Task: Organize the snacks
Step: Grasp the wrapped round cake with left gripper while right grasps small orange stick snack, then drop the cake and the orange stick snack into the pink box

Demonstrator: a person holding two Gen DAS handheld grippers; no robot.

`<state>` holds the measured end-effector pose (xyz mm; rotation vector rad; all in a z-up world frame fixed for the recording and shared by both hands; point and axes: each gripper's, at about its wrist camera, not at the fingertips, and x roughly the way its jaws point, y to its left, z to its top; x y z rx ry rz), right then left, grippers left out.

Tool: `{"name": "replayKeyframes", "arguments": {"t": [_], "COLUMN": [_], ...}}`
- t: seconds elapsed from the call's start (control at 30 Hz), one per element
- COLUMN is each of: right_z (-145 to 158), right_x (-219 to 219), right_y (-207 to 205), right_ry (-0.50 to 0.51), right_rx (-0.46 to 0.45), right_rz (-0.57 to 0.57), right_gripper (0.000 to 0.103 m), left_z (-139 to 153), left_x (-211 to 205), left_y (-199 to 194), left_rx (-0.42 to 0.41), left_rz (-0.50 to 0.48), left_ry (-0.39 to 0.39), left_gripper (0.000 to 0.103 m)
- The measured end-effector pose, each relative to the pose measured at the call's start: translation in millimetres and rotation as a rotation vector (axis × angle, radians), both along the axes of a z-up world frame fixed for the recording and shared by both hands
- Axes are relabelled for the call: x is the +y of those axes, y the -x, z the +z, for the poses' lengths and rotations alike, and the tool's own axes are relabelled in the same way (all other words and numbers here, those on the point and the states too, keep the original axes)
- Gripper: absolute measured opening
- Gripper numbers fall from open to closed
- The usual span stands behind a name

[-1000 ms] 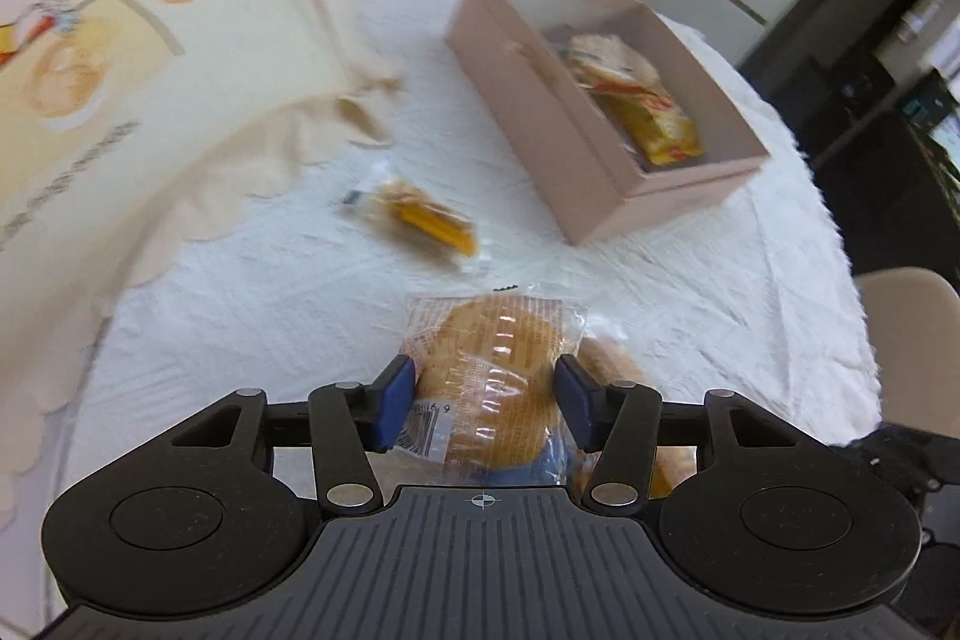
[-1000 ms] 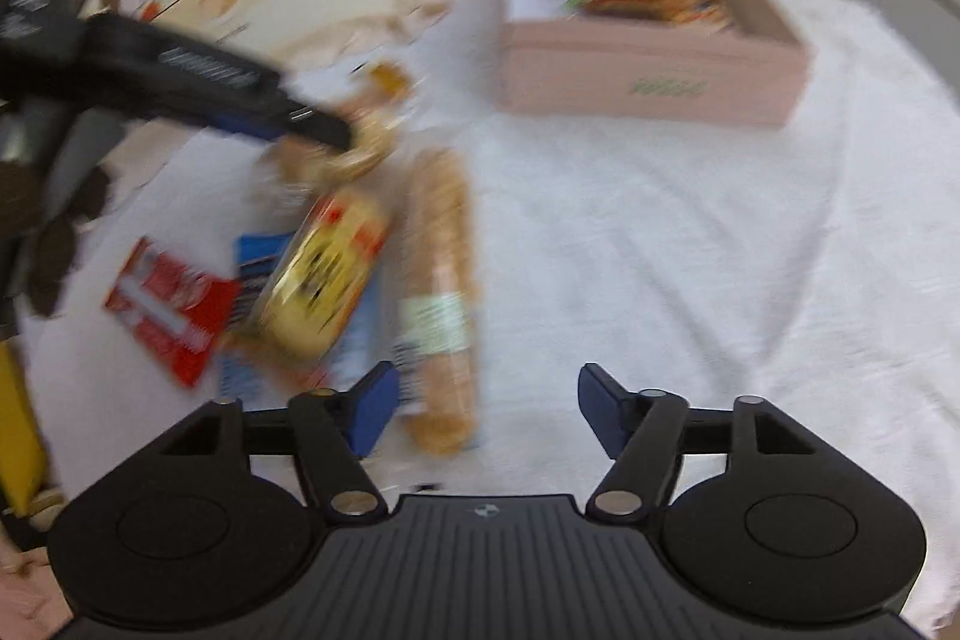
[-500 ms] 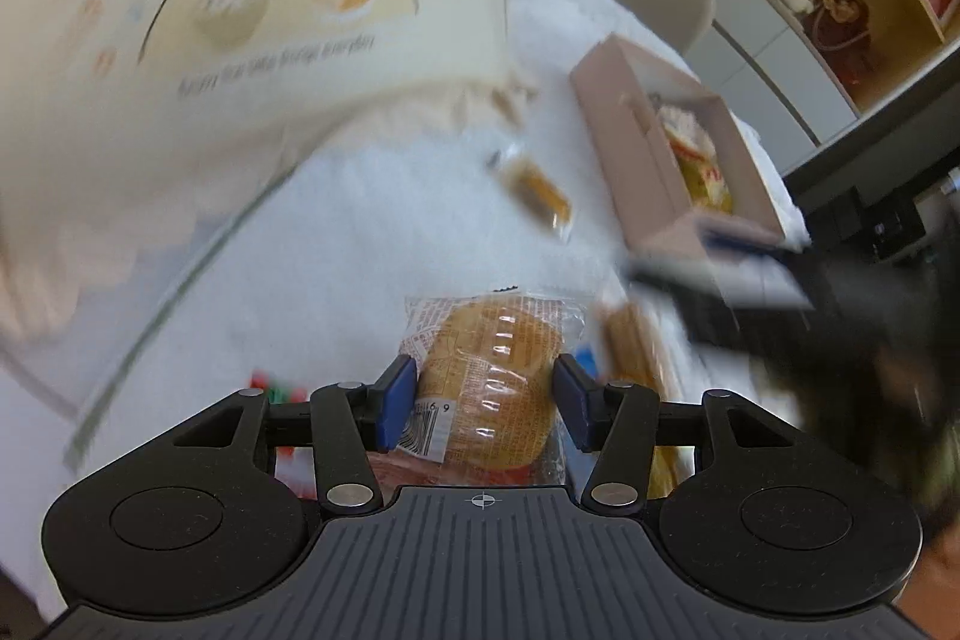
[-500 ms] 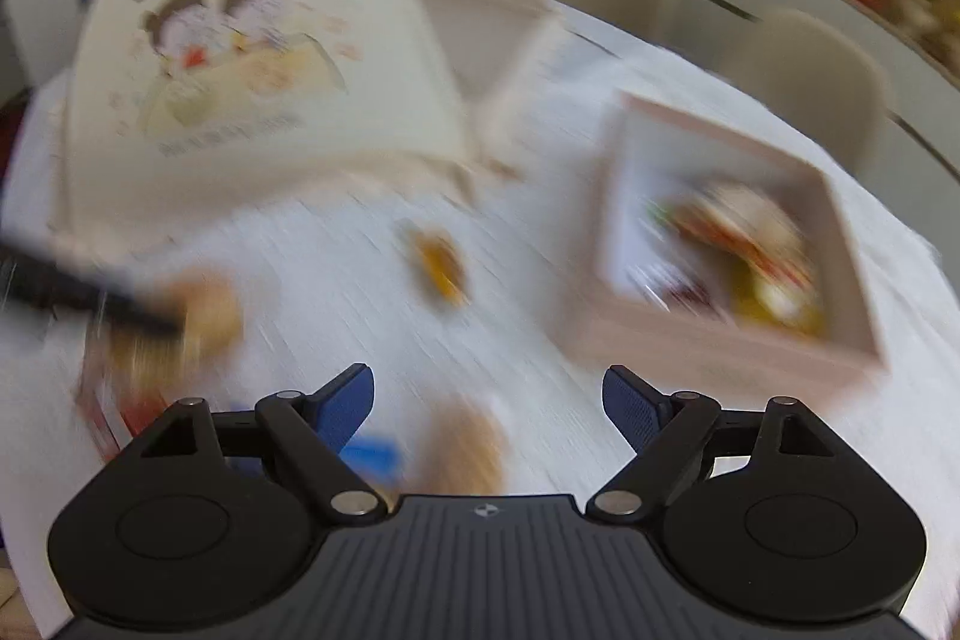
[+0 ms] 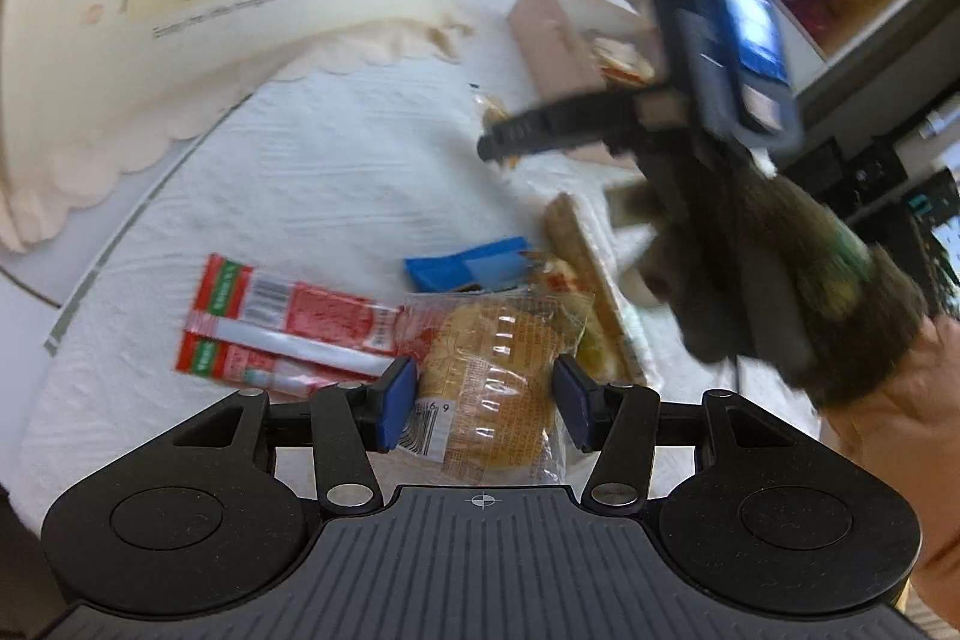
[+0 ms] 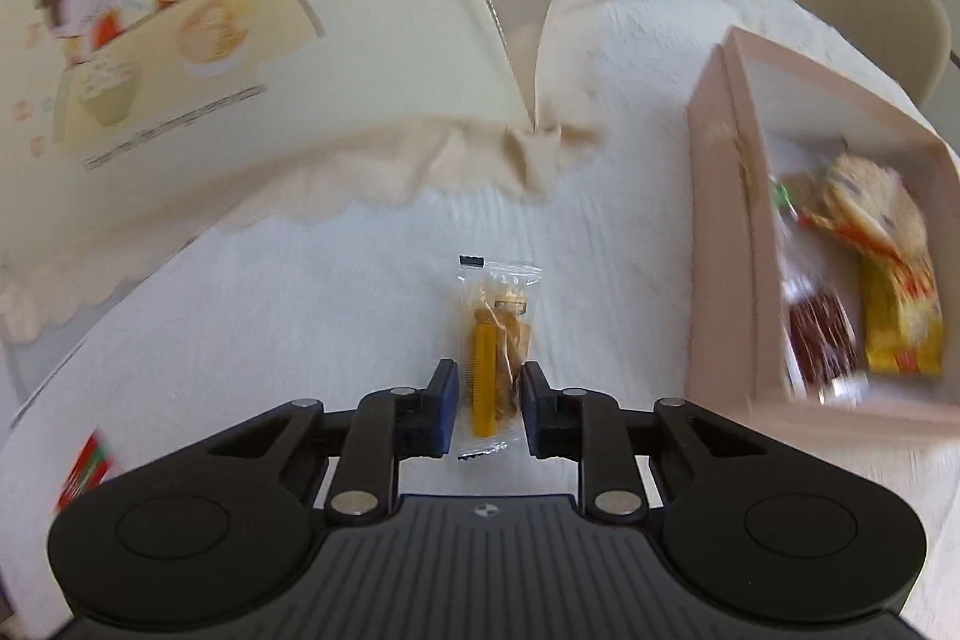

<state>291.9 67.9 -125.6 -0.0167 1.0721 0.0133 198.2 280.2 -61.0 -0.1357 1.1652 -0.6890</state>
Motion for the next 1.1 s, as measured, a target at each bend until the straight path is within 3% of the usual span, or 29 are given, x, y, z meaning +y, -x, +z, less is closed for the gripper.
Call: {"name": "replayKeyframes", "arguments": {"t": [0.23,0.57,0.63,0.83,0.97,1.1], "right_z": [46,67,77,105,113,125], "right_x": [-35,-100,-110,-131,-135,-144], "right_y": [97,187,198,221,225,226], "right_ry": [-0.082,-0.118,-0.119,-0.124,-0.113,-0.103], "right_rx": [-0.055,-0.109,-0.149,-0.260,-0.286,-0.328], "right_rz": [-0.058,-0.282,-0.318,-0.388,-0.392,-0.397], "right_gripper": [0.021,0.021,0.021,0.021,0.021,0.021], "left_z": [4,3,20,102,118,122], "left_x": [-38,-95,-103,-153,-200,-192], "left_y": [6,19,8,-57,-120,-140], "left_rx": [-0.018,0.055,0.025,-0.251,-0.224,-0.193], "left_rz": [-0.123,-0.297,-0.291,-0.215,-0.137,-0.079], "left_ry": [0.021,0.107,0.161,0.263,0.243,0.332], "left_gripper": [0.056,0.056,0.056,0.056,0.055,0.055]}}
